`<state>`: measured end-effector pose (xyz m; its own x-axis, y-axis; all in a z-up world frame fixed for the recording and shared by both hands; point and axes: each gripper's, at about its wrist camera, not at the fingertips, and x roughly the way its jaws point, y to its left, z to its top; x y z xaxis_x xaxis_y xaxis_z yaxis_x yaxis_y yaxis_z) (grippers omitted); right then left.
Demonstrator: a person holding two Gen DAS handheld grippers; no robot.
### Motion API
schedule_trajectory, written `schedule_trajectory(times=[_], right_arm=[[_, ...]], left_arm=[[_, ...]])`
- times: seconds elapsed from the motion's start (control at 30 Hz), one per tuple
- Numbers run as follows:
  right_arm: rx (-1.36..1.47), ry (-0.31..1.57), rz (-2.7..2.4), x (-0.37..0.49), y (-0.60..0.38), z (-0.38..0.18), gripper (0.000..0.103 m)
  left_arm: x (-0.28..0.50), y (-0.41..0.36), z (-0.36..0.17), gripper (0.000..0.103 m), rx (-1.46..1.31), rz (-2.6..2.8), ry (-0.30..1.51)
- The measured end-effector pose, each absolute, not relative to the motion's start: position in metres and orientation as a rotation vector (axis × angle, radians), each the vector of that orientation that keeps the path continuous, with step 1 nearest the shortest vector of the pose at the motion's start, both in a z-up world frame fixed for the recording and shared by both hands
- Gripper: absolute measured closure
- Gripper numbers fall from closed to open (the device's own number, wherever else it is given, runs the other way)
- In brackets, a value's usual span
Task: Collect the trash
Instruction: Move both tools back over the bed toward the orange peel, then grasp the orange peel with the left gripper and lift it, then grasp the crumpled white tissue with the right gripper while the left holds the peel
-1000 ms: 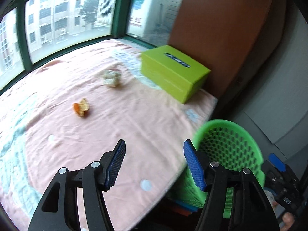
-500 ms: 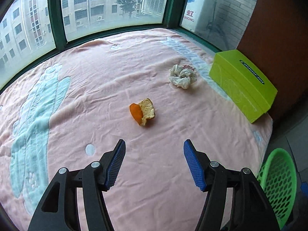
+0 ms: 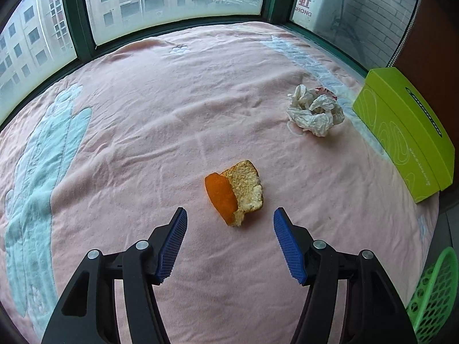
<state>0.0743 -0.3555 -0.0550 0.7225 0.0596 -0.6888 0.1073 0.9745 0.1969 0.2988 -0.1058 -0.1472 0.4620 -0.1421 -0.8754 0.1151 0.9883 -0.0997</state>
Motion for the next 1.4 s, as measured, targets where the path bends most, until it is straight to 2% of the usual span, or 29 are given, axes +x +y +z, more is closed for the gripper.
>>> schedule_trajectory(times=[0.1, 0.17, 0.3, 0.4, 0.53, 0.67, 0.87, 1.4], right_arm=[[0.231, 0.772, -0.021, 0.081, -0.355, -0.056, 0.011], [0.233, 0.777, -0.013, 0.085, -0.354, -0.056, 0.011], [0.210, 0.781, -0.006, 0.094, -0.351, -0.054, 0.011], [0.189, 0.783, 0.001, 0.100, -0.347, -0.053, 0.011], [0.174, 0.788, 0.018, 0.109, -0.343, -0.050, 0.011], [0.156, 0.797, 0.046, 0.120, -0.337, -0.048, 0.011], [0.127, 0.819, 0.098, 0.149, -0.325, -0.044, 0.011], [0.086, 0.911, 0.176, 0.287, -0.292, -0.075, 0.013]], left_arm=[[0.305, -0.106, -0.153, 0.040, -0.046, -0.163, 1.089], [0.307, -0.108, -0.155, 0.032, -0.045, -0.163, 1.089], [0.314, -0.109, -0.160, 0.032, -0.034, -0.141, 1.087], [0.318, -0.108, -0.164, 0.039, -0.029, -0.130, 1.093], [0.320, -0.106, -0.161, 0.060, -0.022, -0.145, 1.083], [0.317, -0.100, -0.153, 0.074, -0.051, -0.168, 1.067], [0.306, -0.090, -0.137, 0.080, -0.075, -0.188, 1.040], [0.272, -0.041, -0.084, 0.080, -0.130, -0.214, 0.975]])
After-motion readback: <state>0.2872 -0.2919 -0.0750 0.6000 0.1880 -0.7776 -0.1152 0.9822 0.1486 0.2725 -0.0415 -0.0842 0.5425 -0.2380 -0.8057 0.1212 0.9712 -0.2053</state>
